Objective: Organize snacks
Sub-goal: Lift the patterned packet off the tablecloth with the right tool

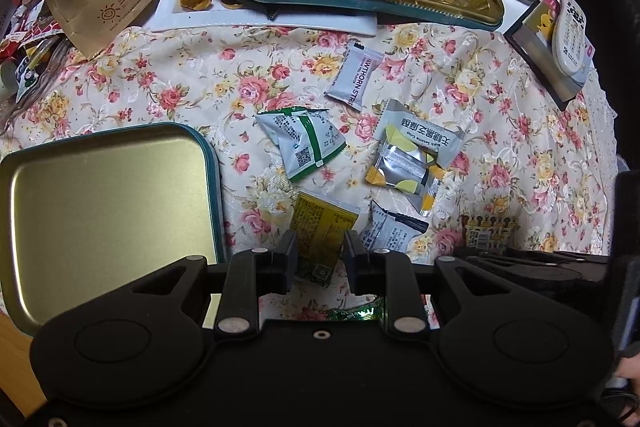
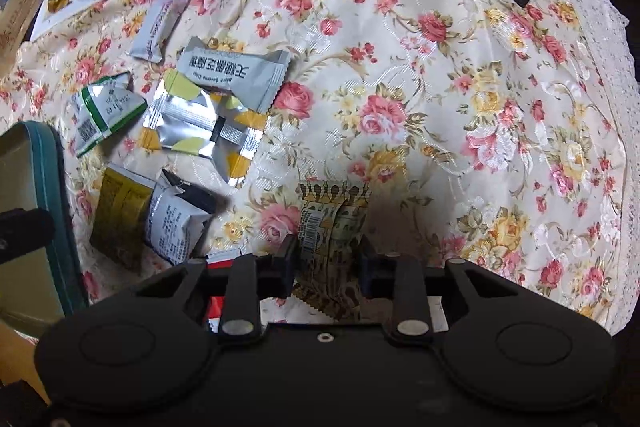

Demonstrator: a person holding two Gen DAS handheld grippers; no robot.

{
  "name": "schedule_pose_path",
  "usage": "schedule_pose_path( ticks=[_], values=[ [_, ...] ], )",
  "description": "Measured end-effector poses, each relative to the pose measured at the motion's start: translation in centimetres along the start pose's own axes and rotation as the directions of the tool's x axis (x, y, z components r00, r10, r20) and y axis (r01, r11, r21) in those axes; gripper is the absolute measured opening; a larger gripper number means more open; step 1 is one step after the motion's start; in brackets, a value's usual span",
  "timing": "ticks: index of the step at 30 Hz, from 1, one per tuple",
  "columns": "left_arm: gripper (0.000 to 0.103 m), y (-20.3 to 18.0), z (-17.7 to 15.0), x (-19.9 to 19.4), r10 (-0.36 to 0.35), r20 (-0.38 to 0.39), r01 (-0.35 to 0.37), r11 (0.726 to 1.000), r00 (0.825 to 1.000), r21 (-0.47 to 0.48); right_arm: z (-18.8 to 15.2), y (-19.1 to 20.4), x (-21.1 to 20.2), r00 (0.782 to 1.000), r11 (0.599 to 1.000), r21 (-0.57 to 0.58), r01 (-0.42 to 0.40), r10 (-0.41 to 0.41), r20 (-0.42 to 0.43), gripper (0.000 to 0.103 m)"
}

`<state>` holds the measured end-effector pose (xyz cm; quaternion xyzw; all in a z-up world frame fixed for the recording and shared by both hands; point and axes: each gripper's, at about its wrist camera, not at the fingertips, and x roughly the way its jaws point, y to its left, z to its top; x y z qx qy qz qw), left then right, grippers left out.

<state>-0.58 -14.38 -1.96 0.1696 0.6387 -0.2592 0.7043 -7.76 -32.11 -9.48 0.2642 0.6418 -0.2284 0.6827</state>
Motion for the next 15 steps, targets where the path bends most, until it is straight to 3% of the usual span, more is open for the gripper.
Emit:
schedule_pose_path(
  ticks=[2,10,15],
  values=[
    [0.033,-0.2,-0.1,0.1,0.004,0.000,-0.004,1.000,1.000,0.006,0.0,-0.3,-1.2,1.000,1.000,0.027,-0.004,0.003,0.017,0.031],
    [0.033,-1.1,-0.2,1.1,0.010,-0.004,-0.009,0.999,1.000,0.041,0.6,-2.3,-7.4,0.982,0.975,0.165,-0.151,0.128,0.141,0.031],
    [0.033,-1.5,-0.4,1.8,-0.008,-0.009,0.009,0.999,1.000,0.037,0.9,-1.6,-8.9,0.974,0.970,0.181,-0.162,0.128,0.185,0.031]
  ],
)
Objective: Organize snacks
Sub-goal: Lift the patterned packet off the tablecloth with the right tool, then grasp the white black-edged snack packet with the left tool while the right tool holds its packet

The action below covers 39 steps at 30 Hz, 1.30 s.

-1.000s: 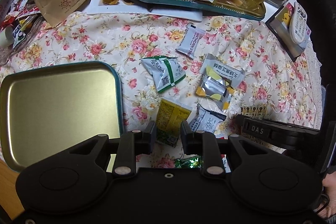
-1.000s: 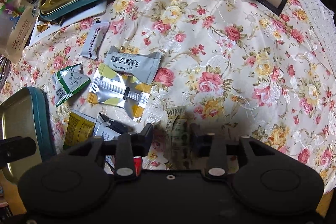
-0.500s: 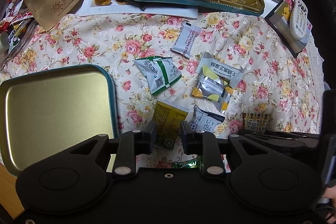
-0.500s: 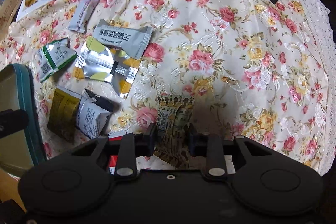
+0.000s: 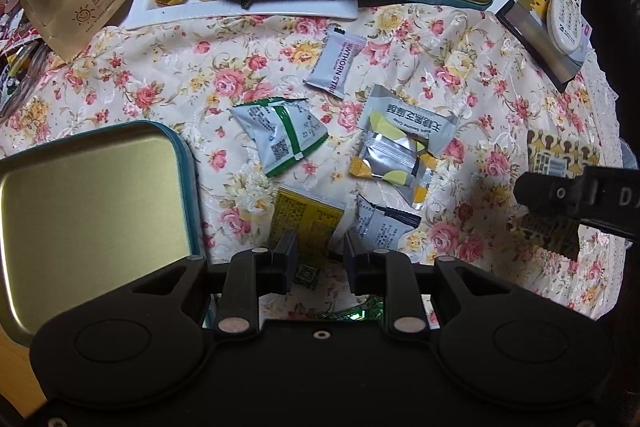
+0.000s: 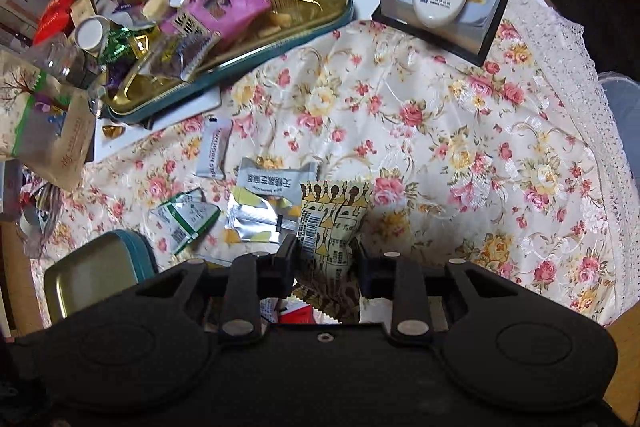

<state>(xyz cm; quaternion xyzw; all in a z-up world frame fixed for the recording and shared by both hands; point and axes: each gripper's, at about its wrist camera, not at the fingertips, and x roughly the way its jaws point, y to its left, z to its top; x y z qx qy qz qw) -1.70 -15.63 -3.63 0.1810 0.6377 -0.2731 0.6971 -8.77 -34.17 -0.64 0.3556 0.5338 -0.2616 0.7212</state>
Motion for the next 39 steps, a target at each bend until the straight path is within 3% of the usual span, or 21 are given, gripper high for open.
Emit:
schedule_pose_path(
  ticks=[14,23,34,39],
  values=[
    [0.033,-3.1,-0.7,2.3,-0.042,0.013,0.041,0.994,0.999,0.097,0.3,-0.8,-2.5,0.997,0.999,0.025,-0.043,0.041,0.061,0.031],
    [0.033,-4.3,-0.6,3.2,-0.007,0.037,0.002,0.992,0.999,0.128,0.5,-1.9,-3.1,0.996,0.998,0.055,-0.043,0.039,0.078,0.031],
    [0.039,-5.0,-0.7,4.0,0.011,0.057,-0.020,0.988,0.998,0.152,0.5,-2.5,-3.7,0.995,0.997,0.060,-0.046,0.041,0.091,0.031],
    [0.048,-5.2,-0.8,4.4,0.025,0.064,-0.034,0.988,0.998,0.151,0.6,-3.0,-3.9,0.995,0.996,0.071,-0.045,0.038,0.097,0.031]
  ],
)
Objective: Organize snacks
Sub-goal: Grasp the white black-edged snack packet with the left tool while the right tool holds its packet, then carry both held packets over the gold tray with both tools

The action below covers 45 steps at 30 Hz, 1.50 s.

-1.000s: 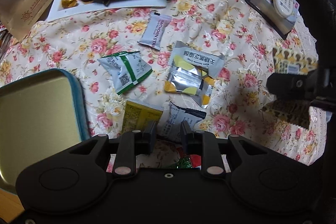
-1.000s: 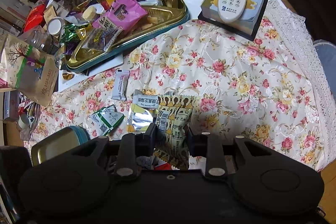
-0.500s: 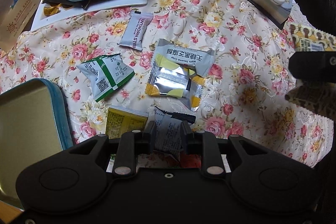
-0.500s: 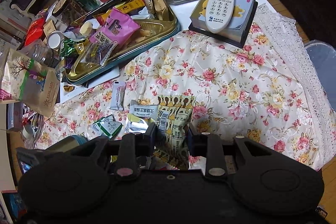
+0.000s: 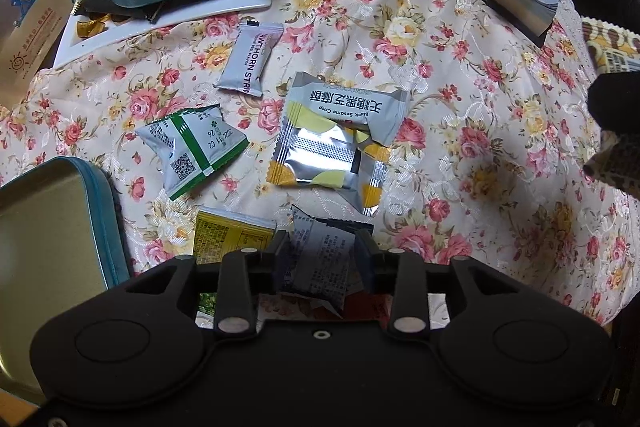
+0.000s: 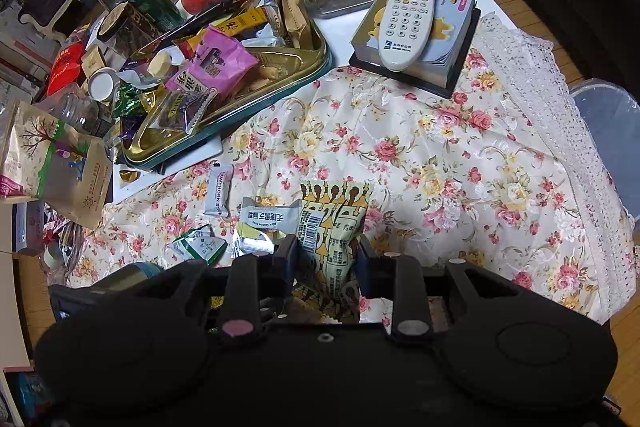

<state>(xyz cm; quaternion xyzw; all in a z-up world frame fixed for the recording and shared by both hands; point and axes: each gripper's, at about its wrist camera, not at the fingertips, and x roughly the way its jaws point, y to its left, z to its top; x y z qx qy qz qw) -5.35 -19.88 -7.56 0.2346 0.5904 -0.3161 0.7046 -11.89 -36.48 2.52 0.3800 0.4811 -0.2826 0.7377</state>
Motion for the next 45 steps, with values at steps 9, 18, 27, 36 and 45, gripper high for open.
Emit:
schedule_pose_path(
  ticks=[9,18,27,36,45],
  values=[
    [0.050,0.2,0.1,1.8,0.001,-0.059,-0.004,0.999,0.998,-0.055,0.1,-0.5,-0.4,1.000,1.000,0.016,-0.011,0.011,0.004,0.031],
    [0.044,0.5,0.6,0.6,-0.051,-0.059,0.042,0.989,0.997,-0.143,0.2,-0.8,-0.6,1.000,1.000,0.028,0.001,-0.001,0.015,0.031],
    [0.043,2.3,0.7,-3.5,0.011,0.007,-0.010,0.984,1.000,-0.176,0.0,-0.2,-0.4,1.000,1.000,0.018,0.013,-0.013,0.012,0.031],
    [0.043,4.9,0.8,-6.2,0.113,0.061,-0.101,0.979,0.992,-0.178,-0.7,2.2,0.9,1.000,0.999,-0.049,0.022,-0.022,-0.014,0.031],
    [0.044,9.7,0.4,-7.7,0.120,0.062,-0.101,0.961,0.991,-0.257,-1.4,5.8,2.6,0.999,0.993,-0.111,0.030,-0.034,-0.041,0.031]
  ],
)
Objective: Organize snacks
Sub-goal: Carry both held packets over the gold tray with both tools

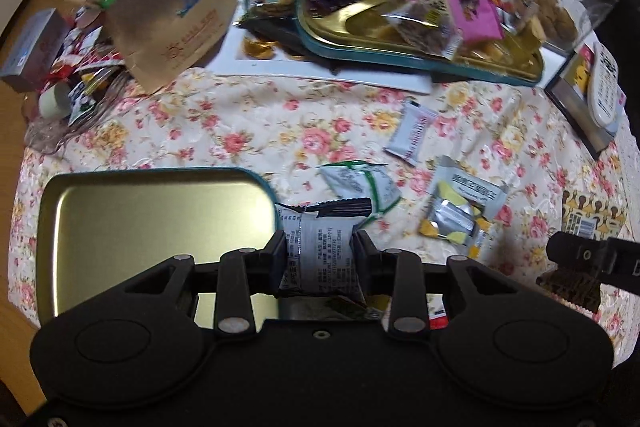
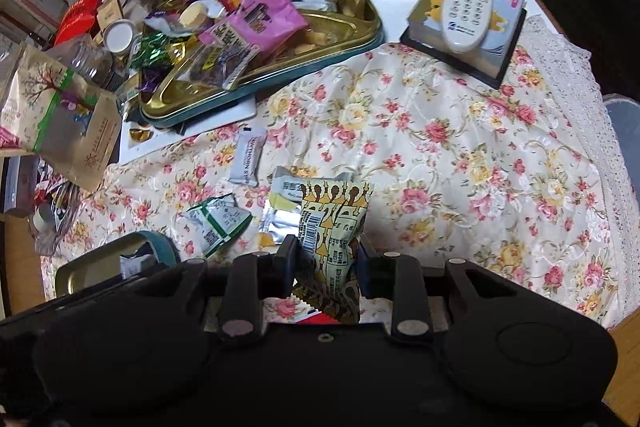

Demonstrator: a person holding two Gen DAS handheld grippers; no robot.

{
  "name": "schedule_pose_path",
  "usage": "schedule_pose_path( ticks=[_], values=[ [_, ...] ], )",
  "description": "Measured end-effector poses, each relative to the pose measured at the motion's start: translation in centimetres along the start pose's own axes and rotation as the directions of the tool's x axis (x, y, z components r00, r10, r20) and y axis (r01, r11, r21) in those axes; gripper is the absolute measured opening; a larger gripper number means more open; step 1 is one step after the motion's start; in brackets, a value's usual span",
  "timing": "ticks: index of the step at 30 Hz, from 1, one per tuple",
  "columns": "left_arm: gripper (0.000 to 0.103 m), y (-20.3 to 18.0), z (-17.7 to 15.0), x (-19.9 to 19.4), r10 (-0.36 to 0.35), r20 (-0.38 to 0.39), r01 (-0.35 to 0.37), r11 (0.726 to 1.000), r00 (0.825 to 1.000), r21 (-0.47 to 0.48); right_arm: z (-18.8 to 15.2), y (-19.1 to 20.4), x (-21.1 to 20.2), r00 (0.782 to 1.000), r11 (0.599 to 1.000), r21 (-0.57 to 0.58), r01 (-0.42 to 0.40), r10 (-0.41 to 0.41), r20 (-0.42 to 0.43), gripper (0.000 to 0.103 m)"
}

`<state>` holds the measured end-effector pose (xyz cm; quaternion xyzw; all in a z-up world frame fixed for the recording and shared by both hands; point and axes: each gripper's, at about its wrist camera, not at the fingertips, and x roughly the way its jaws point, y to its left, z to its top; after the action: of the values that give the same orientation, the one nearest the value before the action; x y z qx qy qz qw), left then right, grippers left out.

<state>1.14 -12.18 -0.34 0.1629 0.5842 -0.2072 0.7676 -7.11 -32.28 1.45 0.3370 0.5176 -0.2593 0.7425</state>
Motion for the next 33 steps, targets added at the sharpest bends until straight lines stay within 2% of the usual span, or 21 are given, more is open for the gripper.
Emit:
schedule_pose_path(
  ticks=[6,17,33],
  values=[
    [0.044,3.3,0.0,0.0,0.048,-0.006,-0.048,0.998,0.999,-0.035,-0.5,3.4,1.2,1.000,0.998,-0.063,0.000,-0.002,-0.020,0.031],
    [0.043,8.0,-0.2,-0.6,0.080,-0.006,-0.080,0.992,0.997,-0.097,-2.0,10.0,3.5,0.998,0.985,-0.170,-0.033,0.023,-0.065,0.031],
    [0.044,15.0,-0.5,-0.2,0.126,-0.047,-0.133,0.968,0.991,-0.214,-4.6,18.1,4.7,0.990,0.944,-0.306,-0.124,0.096,-0.105,0.032]
  ],
)
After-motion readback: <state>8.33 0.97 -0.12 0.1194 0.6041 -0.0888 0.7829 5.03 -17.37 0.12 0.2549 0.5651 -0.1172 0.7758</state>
